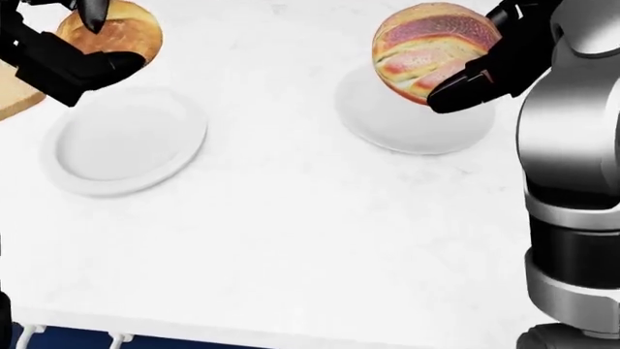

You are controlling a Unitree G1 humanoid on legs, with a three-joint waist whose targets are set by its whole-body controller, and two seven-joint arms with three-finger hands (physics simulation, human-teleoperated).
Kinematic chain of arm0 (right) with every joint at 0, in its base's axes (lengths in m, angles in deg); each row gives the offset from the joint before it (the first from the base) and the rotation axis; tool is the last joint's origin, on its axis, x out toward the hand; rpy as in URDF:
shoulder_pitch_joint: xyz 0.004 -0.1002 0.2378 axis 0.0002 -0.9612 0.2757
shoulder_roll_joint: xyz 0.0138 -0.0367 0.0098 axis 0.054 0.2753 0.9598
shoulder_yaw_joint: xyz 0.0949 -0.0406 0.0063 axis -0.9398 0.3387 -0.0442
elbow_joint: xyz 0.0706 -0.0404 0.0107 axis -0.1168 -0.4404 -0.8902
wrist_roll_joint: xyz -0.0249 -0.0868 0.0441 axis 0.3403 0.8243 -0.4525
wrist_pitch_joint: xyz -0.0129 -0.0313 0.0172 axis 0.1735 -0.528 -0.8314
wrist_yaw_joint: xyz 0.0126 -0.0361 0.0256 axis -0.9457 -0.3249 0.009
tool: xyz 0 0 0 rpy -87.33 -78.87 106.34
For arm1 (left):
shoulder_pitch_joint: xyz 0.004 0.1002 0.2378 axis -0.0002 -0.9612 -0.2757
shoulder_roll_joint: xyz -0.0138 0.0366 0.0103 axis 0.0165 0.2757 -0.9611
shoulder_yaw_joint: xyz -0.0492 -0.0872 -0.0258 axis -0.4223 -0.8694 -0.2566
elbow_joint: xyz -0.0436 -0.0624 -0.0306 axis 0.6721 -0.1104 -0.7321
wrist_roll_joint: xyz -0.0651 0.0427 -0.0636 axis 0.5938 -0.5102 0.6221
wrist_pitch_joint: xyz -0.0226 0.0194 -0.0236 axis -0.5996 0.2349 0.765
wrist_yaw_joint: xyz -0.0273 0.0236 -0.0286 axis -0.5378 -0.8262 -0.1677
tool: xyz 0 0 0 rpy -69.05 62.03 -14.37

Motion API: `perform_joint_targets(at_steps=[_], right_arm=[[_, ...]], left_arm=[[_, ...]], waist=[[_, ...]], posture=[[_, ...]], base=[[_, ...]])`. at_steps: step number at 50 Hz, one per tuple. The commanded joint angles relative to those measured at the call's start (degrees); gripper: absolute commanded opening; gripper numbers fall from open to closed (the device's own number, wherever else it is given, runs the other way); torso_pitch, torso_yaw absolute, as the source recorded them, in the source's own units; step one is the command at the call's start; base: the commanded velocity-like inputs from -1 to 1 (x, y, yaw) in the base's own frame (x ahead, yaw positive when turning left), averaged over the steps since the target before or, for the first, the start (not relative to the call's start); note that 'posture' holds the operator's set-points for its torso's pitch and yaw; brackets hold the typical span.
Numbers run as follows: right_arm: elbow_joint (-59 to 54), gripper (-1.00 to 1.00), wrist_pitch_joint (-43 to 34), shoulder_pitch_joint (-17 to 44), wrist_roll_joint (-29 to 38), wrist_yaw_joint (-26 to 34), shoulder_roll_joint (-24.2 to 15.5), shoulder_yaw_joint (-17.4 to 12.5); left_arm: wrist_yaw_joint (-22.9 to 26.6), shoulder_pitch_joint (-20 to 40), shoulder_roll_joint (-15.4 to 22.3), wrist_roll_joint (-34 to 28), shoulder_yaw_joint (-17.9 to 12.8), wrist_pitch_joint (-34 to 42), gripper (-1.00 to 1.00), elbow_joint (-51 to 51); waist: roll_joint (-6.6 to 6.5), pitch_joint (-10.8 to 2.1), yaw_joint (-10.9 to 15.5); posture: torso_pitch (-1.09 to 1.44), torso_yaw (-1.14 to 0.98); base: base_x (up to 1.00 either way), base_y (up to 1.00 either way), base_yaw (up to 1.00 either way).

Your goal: Place all breads on the cutting board.

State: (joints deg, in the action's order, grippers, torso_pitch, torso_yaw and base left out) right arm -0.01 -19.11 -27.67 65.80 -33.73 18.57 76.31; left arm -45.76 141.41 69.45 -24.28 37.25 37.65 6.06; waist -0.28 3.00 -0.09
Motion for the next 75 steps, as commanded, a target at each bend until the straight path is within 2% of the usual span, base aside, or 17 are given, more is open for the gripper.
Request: perform_joint_targets(at_steps=[1, 11, 15, 26, 30, 38, 45, 48, 49, 52, 56, 59, 63, 64, 67, 73, 75], right_arm=[[2.09, -1.0, 1.15, 2.5, 0.78, -0.41, -0.56, -0.53], [2.27, -1.0, 0.96, 2.77, 1.57, 0.47, -0.28, -0.48], [2.13, -1.0, 0.92, 2.92, 1.71, 0.64, -0.18, -0.45], [2.19, -1.0, 0.23, 3.07, 2.58, 1.74, -0.05, -0.09], [2.37, -1.0, 0.49, 2.7, 2.64, 1.7, 0.17, -0.26], [2.54, -1.0, 0.5, 2.76, 2.74, 2.24, 0.49, -0.1], [2.59, -1.0, 0.14, 3.49, 3.33, 2.86, 0.23, -0.18], [2.82, -1.0, 0.07, 3.36, 3.37, 2.78, -0.01, -0.51], [3.01, -1.0, 0.03, 3.22, 3.37, 2.77, 0.01, -0.51], [2.5, -1.0, 0.19, 3.22, 2.78, 1.53, 0.12, -1.07], [2.96, -1.0, -0.59, 2.97, 2.6, 2.06, -0.05, -0.45], [2.85, -1.0, -0.53, 3.01, 2.38, 1.72, 0.12, -0.56], [2.78, -1.0, -0.48, 3.06, 2.0, 1.38, 0.14, -0.66], [2.67, -1.0, -0.36, 3.04, 1.8, 1.24, 0.13, -0.73], [3.16, -1.0, -0.57, 2.84, 1.85, 1.48, -0.05, -0.59], [3.58, -1.0, -0.52, 2.45, 1.74, 1.9, -0.03, -0.46], [3.59, -1.0, -0.64, 2.72, 1.86, 2.06, -0.1, -0.39]], left_arm=[[0.33, 1.92, 1.0, -0.47, -1.0, 0.6, -1.0, 2.3], [3.97, 3.12, 2.16, -1.39, -0.87, 4.97, -1.0, 7.73], [4.61, 3.57, 2.58, -1.48, -1.24, 5.28, -1.0, 8.02], [5.05, 2.87, 2.79, -1.36, -1.33, 5.84, -1.0, 9.28], [5.13, 2.77, 2.65, -1.5, -1.18, 5.88, -1.0, 9.44], [5.21, 2.3, 2.44, -1.63, -1.32, 5.04, -1.0, 9.24], [5.22, 1.92, 2.41, -1.2, -1.56, 5.37, -1.0, 9.74], [5.08, 1.74, 2.25, -1.12, -1.34, 5.28, -1.0, 9.65], [5.19, 1.76, 2.24, -1.13, -1.28, 5.4, -1.0, 9.82], [5.01, 1.44, 2.02, -0.72, -1.43, 5.07, -1.0, 9.72], [5.24, 1.6, 2.09, -0.61, -1.3, 5.64, -1.0, 10.1], [5.24, 1.38, 2.16, -0.36, -1.48, 5.51, -1.0, 10.12], [5.09, 1.16, 2.25, -0.25, -1.41, 5.21, -1.0, 9.98], [4.99, 1.02, 2.17, -0.18, -1.33, 4.9, -1.0, 9.77], [4.78, 0.79, 1.98, 0.04, -1.37, 4.66, -1.0, 9.4], [5.14, 0.98, 2.13, -0.04, -1.39, 5.27, -1.0, 9.87], [5.23, 1.16, 2.27, 0.03, -1.45, 5.29, -1.0, 9.71]], waist=[[0.07, -1.74, 0.08], [-0.12, -2.7, 0.13], [-4.36, -2.5, -0.27], [-0.37, -1.77, -0.92], [3.62, -2.54, -0.87], [3.2, -2.53, -0.09], [-1.04, -2.1, -0.31], [-6.69, -3.22, -0.78], [-4.73, -2.93, -0.49], [-3.16, -2.33, 1.65], [-4.51, -1.44, -0.7], [0.72, 1.36, 0.22], [3.68, -1.99, 0.33], [2.05, -2.0, -0.41], [3.43, -2.69, -0.19], [-0.84, -1.58, -1.11], [-6.15, -2.94, -1.16]], posture=[[0.0, 0.0], [0.0, 0.0], [0.0, 0.0], [0.0, 0.0], [0.0, 0.0], [0.0, 0.0], [0.0, 0.0], [0.0, 0.0], [0.0, 0.0], [0.0, 0.0], [0.0, 0.0], [0.0, 0.0], [0.0, 0.0], [0.0, 0.0], [0.0, 0.0], [0.0, 0.0], [0.0, 0.0]], base=[[0.0, 0.0, 0.0], [-0.01, 0.14, 0.0], [-0.05, 0.21, 0.0], [-0.04, 0.23, 0.0], [0.0, 0.26, 0.0], [0.0, 0.42, 0.0], [0.0, 0.66, 0.0], [0.0, 0.67, 0.0], [0.0, 0.67, 0.0], [0.0, 0.55, 0.33], [0.0, 0.25, 0.75], [0.0, 0.94, 0.0], [0.0, 0.65, 0.0], [0.02, 0.59, 0.0], [0.09, 0.57, 0.0], [0.15, 0.64, 0.0], [0.16, 0.72, 0.0]])
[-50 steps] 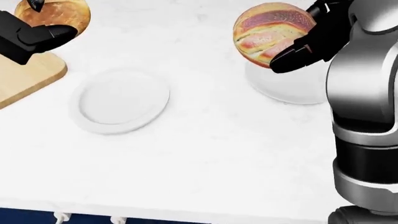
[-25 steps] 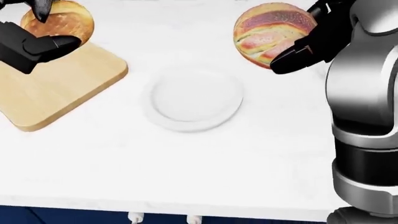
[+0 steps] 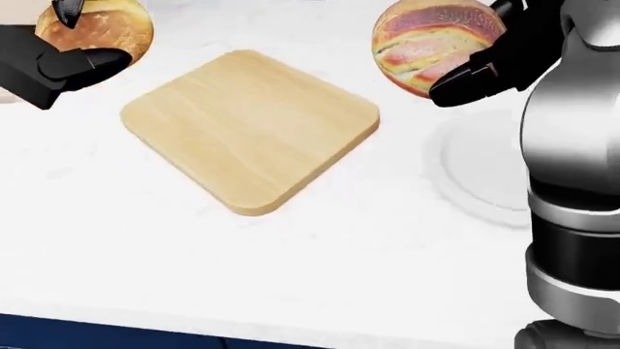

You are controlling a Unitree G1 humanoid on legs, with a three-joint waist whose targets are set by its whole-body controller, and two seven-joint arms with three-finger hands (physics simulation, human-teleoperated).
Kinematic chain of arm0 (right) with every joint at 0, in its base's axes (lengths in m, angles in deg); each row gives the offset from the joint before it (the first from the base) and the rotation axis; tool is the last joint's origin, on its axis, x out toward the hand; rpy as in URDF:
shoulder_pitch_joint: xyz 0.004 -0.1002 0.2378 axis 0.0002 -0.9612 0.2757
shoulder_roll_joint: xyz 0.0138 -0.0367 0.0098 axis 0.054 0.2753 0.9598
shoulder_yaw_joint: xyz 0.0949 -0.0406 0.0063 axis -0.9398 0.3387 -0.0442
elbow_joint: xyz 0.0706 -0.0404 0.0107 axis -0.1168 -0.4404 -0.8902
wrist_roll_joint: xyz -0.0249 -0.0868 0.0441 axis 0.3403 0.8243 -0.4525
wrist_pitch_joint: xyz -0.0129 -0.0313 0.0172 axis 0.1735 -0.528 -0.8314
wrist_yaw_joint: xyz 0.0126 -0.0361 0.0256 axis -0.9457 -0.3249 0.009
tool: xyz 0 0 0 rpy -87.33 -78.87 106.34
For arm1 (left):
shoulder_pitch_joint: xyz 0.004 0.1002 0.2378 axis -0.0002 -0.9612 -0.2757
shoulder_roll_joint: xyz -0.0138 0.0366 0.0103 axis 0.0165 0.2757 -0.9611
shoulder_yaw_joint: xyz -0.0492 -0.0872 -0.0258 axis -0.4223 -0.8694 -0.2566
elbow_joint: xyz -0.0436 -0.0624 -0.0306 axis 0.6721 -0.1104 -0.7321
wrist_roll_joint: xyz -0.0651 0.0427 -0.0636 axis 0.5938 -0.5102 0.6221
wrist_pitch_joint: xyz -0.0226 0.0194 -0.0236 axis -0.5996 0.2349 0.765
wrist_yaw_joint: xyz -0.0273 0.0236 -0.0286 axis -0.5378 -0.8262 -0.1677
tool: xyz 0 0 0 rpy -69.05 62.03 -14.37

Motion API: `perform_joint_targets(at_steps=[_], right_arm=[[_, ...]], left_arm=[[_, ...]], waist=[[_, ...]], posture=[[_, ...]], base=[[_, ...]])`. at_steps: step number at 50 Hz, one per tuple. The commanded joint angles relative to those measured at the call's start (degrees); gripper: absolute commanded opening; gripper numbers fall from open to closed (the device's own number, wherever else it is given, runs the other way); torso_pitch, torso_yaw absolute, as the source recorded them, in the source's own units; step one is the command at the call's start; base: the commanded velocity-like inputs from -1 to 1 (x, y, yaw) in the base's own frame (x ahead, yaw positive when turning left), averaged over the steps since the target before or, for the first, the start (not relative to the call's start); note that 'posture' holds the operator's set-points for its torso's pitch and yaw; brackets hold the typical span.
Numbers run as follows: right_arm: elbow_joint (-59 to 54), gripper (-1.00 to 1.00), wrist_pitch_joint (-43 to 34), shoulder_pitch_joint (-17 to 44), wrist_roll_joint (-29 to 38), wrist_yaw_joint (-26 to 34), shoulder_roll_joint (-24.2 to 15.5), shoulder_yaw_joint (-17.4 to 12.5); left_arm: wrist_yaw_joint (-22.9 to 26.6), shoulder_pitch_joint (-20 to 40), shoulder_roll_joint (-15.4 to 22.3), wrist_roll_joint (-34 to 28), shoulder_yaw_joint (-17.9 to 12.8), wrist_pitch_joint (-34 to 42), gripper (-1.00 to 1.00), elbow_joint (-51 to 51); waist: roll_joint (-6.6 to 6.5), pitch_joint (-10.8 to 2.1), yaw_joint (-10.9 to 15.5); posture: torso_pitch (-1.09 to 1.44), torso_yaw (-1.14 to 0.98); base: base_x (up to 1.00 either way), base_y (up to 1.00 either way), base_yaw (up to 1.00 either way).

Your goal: Place all breads on the cutting board.

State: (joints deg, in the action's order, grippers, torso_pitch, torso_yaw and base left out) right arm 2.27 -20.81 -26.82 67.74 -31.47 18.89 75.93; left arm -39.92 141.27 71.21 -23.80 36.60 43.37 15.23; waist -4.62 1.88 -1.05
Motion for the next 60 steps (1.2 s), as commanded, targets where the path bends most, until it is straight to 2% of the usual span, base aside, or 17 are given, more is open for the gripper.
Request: perform_joint_targets(at_steps=[1, 3, 5, 9, 15, 17, 22, 26, 29, 35, 40, 42, 44, 50, 54, 57, 60], right_arm=[[1.31, -1.0, 0.98, 1.99, -0.03, -0.17, -0.46, -0.04], [1.27, -1.0, 1.02, 2.18, -0.03, -0.22, -0.5, -0.13], [1.09, -1.0, 1.25, 2.35, -0.3, -0.63, -0.45, -0.37], [1.18, -1.0, 0.94, 2.44, -0.24, -0.7, -0.54, -0.24], [1.5, -1.0, 0.8, 2.18, -0.09, -0.63, -0.49, -0.08], [1.64, -1.0, 0.93, 2.12, -0.35, -0.89, -0.39, -0.35], [1.99, -1.0, 0.6, 1.98, -1.67, -1.66, -0.55, -0.96], [2.62, -1.0, -0.07, 1.77, -1.95, -1.52, -1.0, -0.83], [2.97, -1.0, -0.36, 1.85, -2.0, -1.29, -1.31, -0.67], [3.06, -1.0, -0.25, 2.14, -1.72, -1.01, -1.63, -0.5], [3.0, -1.0, -0.14, 2.31, -1.73, -0.76, -1.78, -0.57], [2.82, -1.0, -0.12, 2.5, -1.68, -0.72, -1.81, -0.55], [2.93, -1.0, -0.15, 2.46, -1.56, -0.65, -1.77, -0.45], [3.12, -1.0, -0.21, 2.42, -1.34, -0.6, -1.65, -0.43], [3.11, -1.0, 0.01, 2.74, -1.4, -0.49, -1.16, -0.24], [2.17, -1.0, 0.35, 3.64, -1.47, -0.81, -0.7, 0.07], [1.62, -1.0, 0.7, 3.79, -1.48, -0.96, -0.65, 0.08]], left_arm=[[-0.55, 1.47, 0.57, -0.43, -0.82, -0.33, -1.0, 0.51], [-0.41, 1.52, 0.67, -0.45, -0.77, -0.25, -1.0, 0.64], [-0.3, 1.59, 0.75, -0.47, -0.81, -0.13, -1.0, 0.79], [-0.18, 1.23, 0.71, -0.45, -0.8, -0.04, -1.0, 0.84], [0.07, 0.9, 0.71, -0.66, -0.78, -0.08, -1.0, 0.93], [0.17, 0.8, 0.58, -0.81, -0.66, 0.13, -1.0, 1.33], [0.21, 0.94, 0.2, -1.12, -0.38, 0.13, -1.0, 1.43], [0.48, 1.34, 0.34, -1.28, -0.46, 0.31, -1.0, 1.44], [0.92, 1.71, 0.41, -1.54, -0.31, 0.84, -1.0, 1.9], [1.56, 2.02, 0.56, -1.88, -0.3, 1.13, -1.0, 2.21], [1.66, 2.43, 0.58, -1.96, -0.39, 1.15, -1.0, 1.91], [1.6, 2.42, 0.56, -1.96, -0.39, 0.97, -1.0, 1.78], [1.58, 2.4, 0.5, -1.96, -0.39, 0.98, -1.0, 1.78], [1.65, 2.25, 0.53, -1.9, -0.44, 0.79, -1.0, 1.87], [1.72, 2.27, 0.39, -2.05, -0.27, 0.92, -1.0, 2.06], [1.67, 2.4, 0.13, -2.12, -0.1, 0.88, -1.0, 1.97], [1.74, 2.25, 0.04, -2.2, -0.1, 0.85, -1.0, 2.11]], waist=[[-0.26, -1.48, 0.18], [0.04, -0.39, 0.19], [1.46, -0.98, 0.22], [0.35, -1.48, 0.38], [1.94, -0.76, 1.07], [1.76, -1.56, 1.3], [3.07, -0.22, 1.76], [0.75, -0.32, 1.11], [0.28, -0.55, 0.99], [4.18, 0.05, 0.75], [3.08, -1.62, 1.32], [2.77, -0.96, 1.31], [4.23, -1.0, 1.26], [6.5, 2.6, 1.26], [5.14, 2.71, 0.46], [0.6, 1.06, -0.76], [1.9, 0.93, -0.46]], posture=[[0.0, 0.0], [0.0, 0.0], [0.0, 0.0], [0.0, 0.0], [0.0, 0.0], [0.0, 0.0], [0.0, 0.0], [0.0, 0.0], [0.0, 0.0], [0.0, 0.0], [0.0, 0.0], [0.0, 0.0], [0.0, 0.0], [0.0, 0.0], [0.0, 0.0], [0.0, 0.0], [0.0, 0.0]], base=[[0.16, 0.73, 0.0], [0.14, 0.73, 0.0], [0.05, 0.4, 0.0], [0.0, 0.06, 0.0], [0.0, 0.05, 0.0], [0.0, 0.05, 0.0], [0.0, 0.0, 0.0], [-0.02, -0.38, 0.0], [-0.07, -0.46, 0.0], [0.0, 0.0, 0.0], [-0.01, 0.0, 0.0], [-0.19, 0.0, 0.0], [-0.15, 0.0, 0.0], [0.0, 0.0, 0.0], [0.0, 0.0, 0.0], [0.0, 0.0, 0.0], [0.0, 0.0, 0.0]])
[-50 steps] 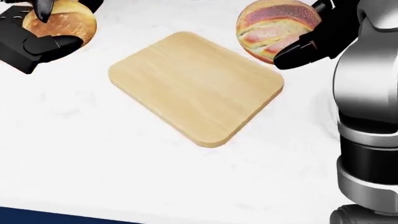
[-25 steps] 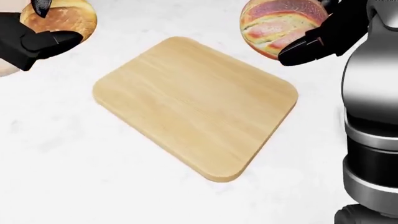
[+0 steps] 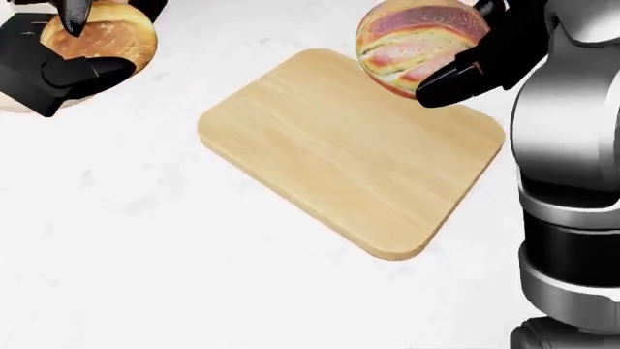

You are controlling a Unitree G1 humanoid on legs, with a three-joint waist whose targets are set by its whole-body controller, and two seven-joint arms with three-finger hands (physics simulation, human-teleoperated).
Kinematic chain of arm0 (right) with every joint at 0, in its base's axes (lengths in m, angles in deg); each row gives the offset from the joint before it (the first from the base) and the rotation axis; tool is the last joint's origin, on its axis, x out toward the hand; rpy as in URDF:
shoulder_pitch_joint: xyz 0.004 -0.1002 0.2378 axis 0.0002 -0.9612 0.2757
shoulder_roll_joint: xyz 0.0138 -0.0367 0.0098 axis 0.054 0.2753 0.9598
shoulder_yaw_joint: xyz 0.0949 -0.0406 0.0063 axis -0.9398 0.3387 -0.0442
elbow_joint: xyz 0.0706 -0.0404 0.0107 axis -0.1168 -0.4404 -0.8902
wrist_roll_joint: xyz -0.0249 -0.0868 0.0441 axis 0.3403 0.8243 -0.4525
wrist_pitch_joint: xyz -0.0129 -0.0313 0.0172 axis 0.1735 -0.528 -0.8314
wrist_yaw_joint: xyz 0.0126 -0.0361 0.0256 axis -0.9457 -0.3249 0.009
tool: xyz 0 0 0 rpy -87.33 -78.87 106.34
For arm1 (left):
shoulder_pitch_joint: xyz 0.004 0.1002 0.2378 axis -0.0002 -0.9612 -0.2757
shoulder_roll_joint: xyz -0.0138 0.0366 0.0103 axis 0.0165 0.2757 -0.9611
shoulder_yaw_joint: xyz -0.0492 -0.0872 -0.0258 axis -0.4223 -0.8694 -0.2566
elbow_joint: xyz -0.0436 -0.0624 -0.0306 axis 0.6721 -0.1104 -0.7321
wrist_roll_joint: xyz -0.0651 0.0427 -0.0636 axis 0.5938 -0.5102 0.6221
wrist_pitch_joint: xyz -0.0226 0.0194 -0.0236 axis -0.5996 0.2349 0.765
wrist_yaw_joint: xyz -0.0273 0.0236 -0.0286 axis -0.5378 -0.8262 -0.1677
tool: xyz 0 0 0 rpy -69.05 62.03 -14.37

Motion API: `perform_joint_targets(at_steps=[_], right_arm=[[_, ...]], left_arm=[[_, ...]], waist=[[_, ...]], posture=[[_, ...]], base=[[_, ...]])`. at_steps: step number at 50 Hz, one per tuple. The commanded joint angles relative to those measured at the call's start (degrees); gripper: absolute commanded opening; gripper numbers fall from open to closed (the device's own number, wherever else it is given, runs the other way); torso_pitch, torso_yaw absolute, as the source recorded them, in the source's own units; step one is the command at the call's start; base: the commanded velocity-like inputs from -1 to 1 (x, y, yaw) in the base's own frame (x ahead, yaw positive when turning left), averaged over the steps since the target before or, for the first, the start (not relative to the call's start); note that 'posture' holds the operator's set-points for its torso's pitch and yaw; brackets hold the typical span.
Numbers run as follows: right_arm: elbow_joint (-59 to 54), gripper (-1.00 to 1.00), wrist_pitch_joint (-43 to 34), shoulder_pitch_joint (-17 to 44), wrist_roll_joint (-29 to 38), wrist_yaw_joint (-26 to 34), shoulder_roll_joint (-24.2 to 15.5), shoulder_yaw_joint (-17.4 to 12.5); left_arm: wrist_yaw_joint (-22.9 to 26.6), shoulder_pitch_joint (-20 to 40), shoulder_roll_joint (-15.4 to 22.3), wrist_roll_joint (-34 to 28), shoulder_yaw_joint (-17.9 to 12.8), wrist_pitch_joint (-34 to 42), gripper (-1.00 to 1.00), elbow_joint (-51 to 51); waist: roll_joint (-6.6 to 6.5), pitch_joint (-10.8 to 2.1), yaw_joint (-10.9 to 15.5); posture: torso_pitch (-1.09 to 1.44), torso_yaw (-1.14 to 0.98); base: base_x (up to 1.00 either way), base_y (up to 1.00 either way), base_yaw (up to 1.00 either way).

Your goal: Place all breads on the cutting board.

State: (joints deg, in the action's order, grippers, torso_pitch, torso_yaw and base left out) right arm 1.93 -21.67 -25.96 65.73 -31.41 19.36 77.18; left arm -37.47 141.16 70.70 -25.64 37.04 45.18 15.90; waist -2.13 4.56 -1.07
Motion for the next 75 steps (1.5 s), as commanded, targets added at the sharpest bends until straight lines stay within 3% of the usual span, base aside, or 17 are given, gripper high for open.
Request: perform_joint_targets(at_steps=[1, 3, 6, 7, 9, 22, 38, 53, 65, 75], right_arm=[[1.93, -1.0, 1.45, 3.07, 0.7, -0.84, -1.23, -1.11], [2.05, -1.0, 1.24, 3.24, 1.08, -0.27, -1.52, -1.02], [2.44, -1.0, 1.06, 3.13, 1.61, 0.47, -1.83, -1.11], [2.55, -1.0, 1.01, 3.11, 1.75, 0.64, -1.86, -1.12], [2.97, -1.0, 0.99, 2.98, 1.8, 1.14, -1.96, -1.4], [3.93, -1.0, 0.68, 1.58, 4.22, 3.86, -1.93, -1.0], [-2.11, -1.0, 5.39, -0.13, 3.45, -1.16, 3.26, 0.55], [-5.1, -1.0, 8.65, -1.71, 5.86, -4.01, 4.46, 1.19], [-4.85, -0.44, 10.05, -3.66, 7.69, -2.73, 4.93, 1.31], [-3.81, -0.4, 10.45, -5.05, 9.01, -0.58, 5.44, 1.49]], left_arm=[[-0.6, 2.43, 0.58, -0.42, -0.54, -0.8, -1.0, 1.57], [-0.33, 2.6, 0.55, -0.57, -0.41, -0.53, -1.0, 1.92], [-0.05, 3.08, 0.49, -0.81, -0.23, -0.26, -1.0, 1.98], [0.04, 3.15, 0.49, -0.92, -0.17, -0.2, -1.0, 2.05], [0.28, 3.3, 0.46, -1.12, -0.15, 0.0, -1.0, 2.26], [1.15, 3.64, 0.47, -1.58, -0.29, 0.56, -1.0, 3.04], [0.59, 3.15, 0.5, -0.94, -0.54, -0.24, -1.0, 2.64], [2.07, 3.61, 1.06, -1.08, -0.42, 1.69, -1.0, 4.8], [1.9, 3.69, 0.91, -1.1, -0.42, 1.41, -1.0, 4.33], [1.68, 3.24, 0.79, -0.94, -0.53, 1.14, -1.0, 4.31]], waist=[[-0.28, -2.16, -0.39], [0.5, -2.93, 0.09], [2.91, -3.16, 1.17], [2.05, -2.8, 1.43], [2.44, -2.82, 1.48], [1.95, -2.51, 1.45], [1.72, -2.74, 1.28], [1.75, -2.99, 1.32], [1.8, -3.12, 1.34], [1.79, -3.19, 1.28]], posture=[[0.0, 0.0], [0.0, 0.0], [0.0, 0.0], [0.0, 0.0], [0.0, 0.0], [0.0, 0.0], [0.0, 0.0], [0.0, 0.0], [0.0, 0.0], [0.0, 0.0]], base=[[0.0, 0.0, 0.0], [0.0, 0.0, 0.0], [0.0, 0.0, 0.0], [0.0, 0.0, 0.0], [0.0, 0.0, 0.0], [0.0, 0.0, 0.0], [0.0, 0.0, 0.0], [0.0, 0.0, 0.0], [0.0, 0.0, 0.0], [0.0, 0.0, 0.0]])
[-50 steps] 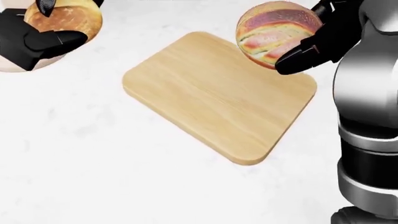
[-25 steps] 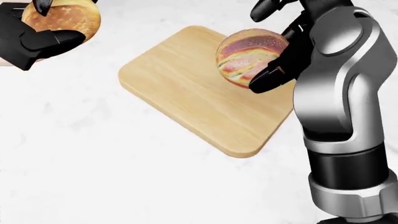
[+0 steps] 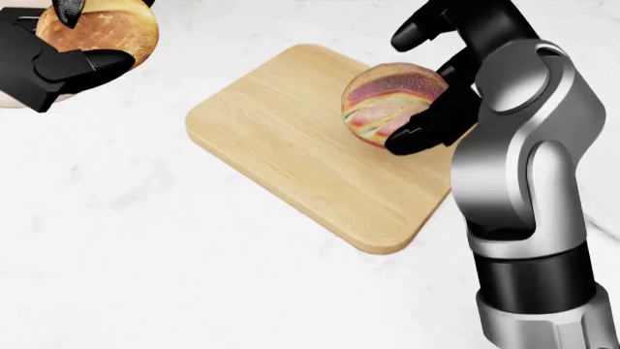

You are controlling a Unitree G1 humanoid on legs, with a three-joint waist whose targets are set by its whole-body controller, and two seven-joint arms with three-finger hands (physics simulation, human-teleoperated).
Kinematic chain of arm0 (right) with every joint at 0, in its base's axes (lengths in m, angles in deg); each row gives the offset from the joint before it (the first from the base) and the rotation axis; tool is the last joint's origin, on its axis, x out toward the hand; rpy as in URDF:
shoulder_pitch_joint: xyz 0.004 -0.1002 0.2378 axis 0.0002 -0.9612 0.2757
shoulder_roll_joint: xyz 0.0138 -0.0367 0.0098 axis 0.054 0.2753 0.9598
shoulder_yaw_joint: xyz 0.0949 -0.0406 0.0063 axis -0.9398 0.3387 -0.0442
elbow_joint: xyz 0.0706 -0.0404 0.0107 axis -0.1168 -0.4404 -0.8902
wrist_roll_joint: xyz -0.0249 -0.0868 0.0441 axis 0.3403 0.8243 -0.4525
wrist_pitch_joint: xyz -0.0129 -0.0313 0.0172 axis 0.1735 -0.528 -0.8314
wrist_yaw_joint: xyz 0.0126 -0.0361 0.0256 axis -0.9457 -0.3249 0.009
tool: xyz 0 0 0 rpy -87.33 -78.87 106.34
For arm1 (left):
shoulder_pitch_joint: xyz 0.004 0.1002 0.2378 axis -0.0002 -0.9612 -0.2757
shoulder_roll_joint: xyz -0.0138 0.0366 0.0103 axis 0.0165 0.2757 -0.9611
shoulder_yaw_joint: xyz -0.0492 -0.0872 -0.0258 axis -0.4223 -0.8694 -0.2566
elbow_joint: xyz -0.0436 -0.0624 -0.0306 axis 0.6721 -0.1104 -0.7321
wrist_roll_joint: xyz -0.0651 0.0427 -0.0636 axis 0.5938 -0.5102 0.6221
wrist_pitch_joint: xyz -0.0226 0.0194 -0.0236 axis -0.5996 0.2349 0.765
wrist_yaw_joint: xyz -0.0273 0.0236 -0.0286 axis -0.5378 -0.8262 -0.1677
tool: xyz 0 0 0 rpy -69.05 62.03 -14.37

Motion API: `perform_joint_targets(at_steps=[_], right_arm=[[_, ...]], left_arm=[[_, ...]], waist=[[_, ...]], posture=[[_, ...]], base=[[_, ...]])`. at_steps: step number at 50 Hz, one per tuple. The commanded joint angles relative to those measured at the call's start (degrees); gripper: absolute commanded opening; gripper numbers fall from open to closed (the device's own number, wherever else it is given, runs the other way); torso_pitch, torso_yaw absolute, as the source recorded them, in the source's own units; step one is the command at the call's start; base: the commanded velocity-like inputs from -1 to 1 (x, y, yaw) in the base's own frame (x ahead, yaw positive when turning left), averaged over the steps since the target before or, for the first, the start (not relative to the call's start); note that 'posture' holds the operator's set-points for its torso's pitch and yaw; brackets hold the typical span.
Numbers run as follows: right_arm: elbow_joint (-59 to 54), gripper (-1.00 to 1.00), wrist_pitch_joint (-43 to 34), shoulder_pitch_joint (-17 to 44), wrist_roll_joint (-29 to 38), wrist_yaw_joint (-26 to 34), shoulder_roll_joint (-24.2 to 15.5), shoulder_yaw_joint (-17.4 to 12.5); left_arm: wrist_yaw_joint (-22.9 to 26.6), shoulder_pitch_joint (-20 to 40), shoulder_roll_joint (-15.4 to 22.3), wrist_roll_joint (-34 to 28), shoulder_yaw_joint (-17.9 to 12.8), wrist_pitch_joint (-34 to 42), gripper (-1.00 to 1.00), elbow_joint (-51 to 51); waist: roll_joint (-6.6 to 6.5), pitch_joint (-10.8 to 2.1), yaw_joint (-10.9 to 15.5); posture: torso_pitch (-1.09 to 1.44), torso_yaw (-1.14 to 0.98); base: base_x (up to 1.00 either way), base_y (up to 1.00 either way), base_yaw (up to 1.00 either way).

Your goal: Place all breads on the cutting board.

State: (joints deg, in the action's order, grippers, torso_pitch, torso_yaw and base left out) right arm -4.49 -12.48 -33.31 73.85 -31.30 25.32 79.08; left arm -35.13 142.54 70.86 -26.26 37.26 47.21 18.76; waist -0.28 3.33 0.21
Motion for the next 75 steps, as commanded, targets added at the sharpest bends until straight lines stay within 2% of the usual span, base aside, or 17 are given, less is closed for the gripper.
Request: perform_joint_targets(at_steps=[1, 6, 9, 14, 16, 18, 26, 34, 37, 46, 57, 66, 75], right_arm=[[2.73, -0.38, 1.24, 2.29, 1.01, -0.53, -0.52, -0.39], [3.18, -0.15, 1.2, 2.16, 1.56, 0.48, -0.52, -0.39], [3.24, 0.18, 1.44, 1.9, 1.64, 0.72, -0.52, -0.58], [3.14, 0.49, 1.97, 1.58, 1.51, 0.92, -0.59, -0.81], [3.49, 0.71, 1.85, 1.49, 1.65, 1.49, -0.58, -0.68], [3.56, 0.75, 1.92, 1.4, 1.73, 1.62, -0.54, -0.67], [6.21, 0.79, 0.13, 3.31, 3.04, 5.06, -1.47, -1.11], [12.04, 0.87, -2.59, 4.53, 5.14, 10.84, -3.58, -2.16], [13.58, 1.0, -3.17, 4.41, 5.3, 12.08, -4.33, -2.8], [16.43, 1.0, -5.82, 5.09, 5.56, 14.81, -7.3, -4.13], [18.1, 1.0, -5.52, 3.96, 4.99, 15.3, -8.88, -5.13], [17.85, 1.0, -5.3, 3.56, 4.26, 14.27, -8.65, -4.87], [17.53, 1.0, -4.85, 2.85, 3.16, 12.95, -8.25, -5.05]], left_arm=[[-0.63, 1.82, 0.67, -0.31, -0.76, -0.9, -1.0, 1.49], [-0.54, 1.96, 0.64, -0.29, -0.69, -0.78, -1.0, 1.51], [-0.36, 2.0, 0.69, -0.34, -0.66, -0.66, -1.0, 1.68], [-0.55, 2.09, 0.49, -0.35, -0.52, -0.93, -1.0, 1.28], [-0.55, 2.08, 0.44, -0.32, -0.52, -1.06, -1.0, 1.23], [-0.44, 2.02, 0.46, -0.35, -0.52, -1.0, -1.0, 1.35], [-0.42, 2.2, 0.06, -0.57, -0.18, -0.94, -1.0, 1.27], [-0.67, 4.57, -2.34, -2.27, 1.97, -0.78, -1.0, -0.72], [-1.0, 5.95, -4.0, -3.25, 3.13, -1.13, -1.0, -2.3], [-3.08, 8.92, -11.58, -6.53, 6.81, -3.5, -1.0, -7.7], [-5.58, 7.58, -19.02, -10.08, 9.68, -7.8, -1.0, -12.81], [-9.71, 6.94, -20.62, -9.16, 9.13, -12.66, -1.0, -20.11], [-13.96, 6.77, -22.38, -7.72, 9.9, -17.34, -1.0, -28.56]], waist=[[-0.06, -1.95, 0.0], [-0.06, -1.9, -0.03], [-0.06, -1.87, -0.04], [-0.02, -1.84, -0.03], [-0.02, -1.84, -0.02], [0.0, -1.84, -0.03], [0.02, -1.77, 0.0], [0.26, -1.52, 0.15], [0.45, -1.51, 0.21], [0.99, -1.5, 0.32], [1.47, -1.75, 0.27], [1.6, -2.0, 0.25], [1.8, -2.25, 0.35]], posture=[[0.0, 0.0], [0.0, 0.0], [0.0, 0.0], [0.0, 0.0], [0.0, 0.0], [0.0, 0.0], [0.0, 0.0], [0.0, 0.0], [0.0, 0.0], [0.0, 0.0], [0.0, 0.0], [0.0, 0.0], [0.0, 0.0]], base=[[0.0, 0.0, 0.0], [0.0, 0.0, 0.0], [0.0, 0.0, 0.0], [0.0, 0.0, 0.0], [0.0, 0.0, 0.0], [0.0, 0.0, 0.0], [0.0, 0.0, 0.0], [0.0, 0.0, 0.0], [0.0, 0.0, 0.0], [0.0, 0.0, 0.0], [0.0, 0.0, 0.0], [0.0, 0.0, 0.0], [0.0, 0.0, 0.0]])
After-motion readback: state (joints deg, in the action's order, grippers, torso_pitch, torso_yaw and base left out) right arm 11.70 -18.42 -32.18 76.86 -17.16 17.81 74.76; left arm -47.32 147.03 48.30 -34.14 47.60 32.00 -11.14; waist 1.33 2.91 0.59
